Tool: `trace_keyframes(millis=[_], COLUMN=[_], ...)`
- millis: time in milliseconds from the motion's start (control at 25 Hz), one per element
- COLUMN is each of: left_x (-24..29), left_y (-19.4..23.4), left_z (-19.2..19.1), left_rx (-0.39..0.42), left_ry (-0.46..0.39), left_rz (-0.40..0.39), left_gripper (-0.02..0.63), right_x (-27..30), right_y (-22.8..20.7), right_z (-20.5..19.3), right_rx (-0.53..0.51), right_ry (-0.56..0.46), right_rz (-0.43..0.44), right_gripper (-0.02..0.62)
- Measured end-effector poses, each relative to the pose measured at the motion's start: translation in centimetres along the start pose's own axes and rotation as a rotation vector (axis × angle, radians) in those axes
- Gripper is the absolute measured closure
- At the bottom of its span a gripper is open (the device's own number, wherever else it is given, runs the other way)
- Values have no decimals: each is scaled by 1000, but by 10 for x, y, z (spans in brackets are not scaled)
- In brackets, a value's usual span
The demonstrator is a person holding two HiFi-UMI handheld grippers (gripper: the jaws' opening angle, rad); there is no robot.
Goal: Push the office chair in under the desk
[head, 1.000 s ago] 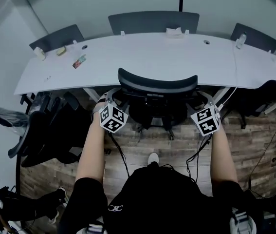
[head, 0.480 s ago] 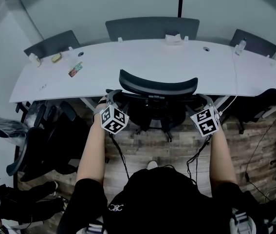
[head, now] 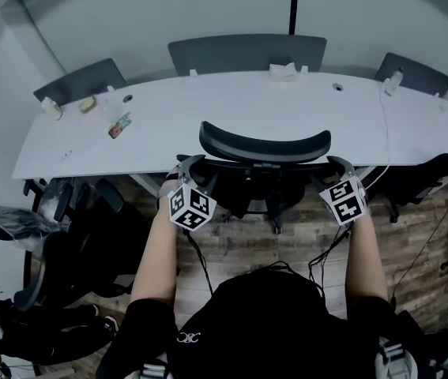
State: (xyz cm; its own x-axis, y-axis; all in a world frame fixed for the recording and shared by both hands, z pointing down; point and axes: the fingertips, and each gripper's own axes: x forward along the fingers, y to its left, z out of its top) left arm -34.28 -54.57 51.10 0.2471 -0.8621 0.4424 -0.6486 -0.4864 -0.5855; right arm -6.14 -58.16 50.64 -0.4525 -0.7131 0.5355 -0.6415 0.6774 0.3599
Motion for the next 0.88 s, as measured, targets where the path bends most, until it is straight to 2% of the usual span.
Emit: trace_keyframes(millis=[480, 600, 680, 760, 840, 880], left_x=[5, 2, -5, -16, -27, -32], left_y=[-3, -4, -5, -9, -15, -18], left_z=[11, 10, 16, 26, 32, 34], left_rx=[-75, -87, -160, -306, -474, -554], left_ry=[21, 36, 11, -37, -59, -70], left_rz=[55, 105, 150, 170, 152, 142], left_gripper=[393, 390, 402, 433, 525, 555], right_x=[4, 1, -3, -13, -29, -37], right_y=[-17, -18, -21, -25, -24, -22], right_z=[-1, -2, -3, 0, 12, 20], right_rx=[-29, -38, -37, -27, 18, 49], right_ry=[-59, -73, -100, -144, -227, -272], right_rz=[-1, -18, -51, -98, -135, -144], right_gripper=[322, 318, 310, 324, 461, 506])
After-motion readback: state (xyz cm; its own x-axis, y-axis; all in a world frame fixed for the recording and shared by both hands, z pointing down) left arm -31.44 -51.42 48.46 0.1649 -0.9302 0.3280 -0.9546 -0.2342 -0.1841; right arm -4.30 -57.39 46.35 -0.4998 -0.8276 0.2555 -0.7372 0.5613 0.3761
